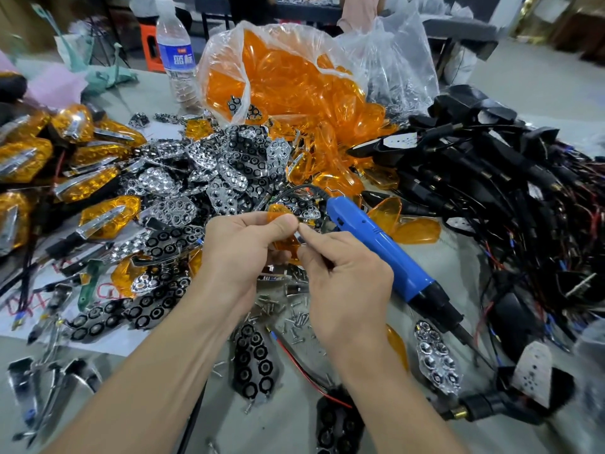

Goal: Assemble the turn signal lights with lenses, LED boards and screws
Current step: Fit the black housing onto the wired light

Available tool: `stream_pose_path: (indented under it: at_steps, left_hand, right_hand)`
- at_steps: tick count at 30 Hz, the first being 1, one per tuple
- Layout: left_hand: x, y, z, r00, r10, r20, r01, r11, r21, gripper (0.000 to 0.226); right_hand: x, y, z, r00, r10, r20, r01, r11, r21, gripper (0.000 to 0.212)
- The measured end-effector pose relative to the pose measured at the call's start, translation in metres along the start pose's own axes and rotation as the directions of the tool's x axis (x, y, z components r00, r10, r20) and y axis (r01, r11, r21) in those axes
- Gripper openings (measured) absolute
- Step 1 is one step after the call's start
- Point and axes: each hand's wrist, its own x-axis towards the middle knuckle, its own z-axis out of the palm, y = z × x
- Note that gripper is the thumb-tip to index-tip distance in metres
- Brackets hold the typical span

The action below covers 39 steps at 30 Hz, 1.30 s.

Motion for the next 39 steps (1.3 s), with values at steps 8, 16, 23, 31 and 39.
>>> stream_pose_path:
  at_steps: [8, 16, 23, 31, 39]
  left_hand:
    - [0.0, -0.003, -0.002, 0.981, 0.193, 0.0, -0.187, 0.949, 0.256, 0.025]
    - [0.001, 0.001, -0.007, 0.989, 0.15, 0.003, -0.144, 0.945, 0.295, 0.022]
    - [0.001, 0.0, -0.001, 0.999, 0.008, -0.04, -0.003, 0.992, 0.128, 0.027]
    - [0.002, 0.005, -0.001, 0.998, 0.031, 0.051, -0.032, 0.999, 0.031, 0.017]
    - [0.006, 0.01, -0.008, 0.989, -0.057, 0.134, 0.077, 0.986, -0.147, 0.005]
  right_hand:
    - [0.0, -0.001, -0.003, 0.999, -0.03, 0.029, 0.031, 0.999, -0.025, 0.025]
    - [0.004, 0.002, -0.004, 0.997, -0.012, 0.078, 0.01, 1.0, 0.026, 0.027]
    - [0.008, 0.006, -0.004, 0.985, 0.112, 0.129, -0.128, 0.984, 0.126, 0.029]
    - [0.012, 0.007, -0.008, 0.979, 0.181, 0.091, -0.191, 0.974, 0.119, 0.039]
    - [0.018, -0.002, -0.013, 0.827, 0.282, 0.486, -0.534, 0.664, 0.523, 0.013]
